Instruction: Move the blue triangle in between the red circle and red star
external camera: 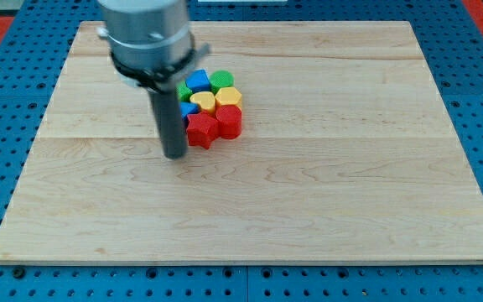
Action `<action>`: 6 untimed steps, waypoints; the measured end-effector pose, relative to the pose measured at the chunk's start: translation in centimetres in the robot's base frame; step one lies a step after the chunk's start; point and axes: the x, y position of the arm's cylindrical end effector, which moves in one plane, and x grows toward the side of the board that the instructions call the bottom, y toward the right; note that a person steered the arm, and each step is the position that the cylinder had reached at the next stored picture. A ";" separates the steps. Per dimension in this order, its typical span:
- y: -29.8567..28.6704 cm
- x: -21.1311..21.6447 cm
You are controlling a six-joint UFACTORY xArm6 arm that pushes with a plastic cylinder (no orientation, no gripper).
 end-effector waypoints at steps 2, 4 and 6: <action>-3.7 -5.8; 5.1 -6.7; 7.6 -6.7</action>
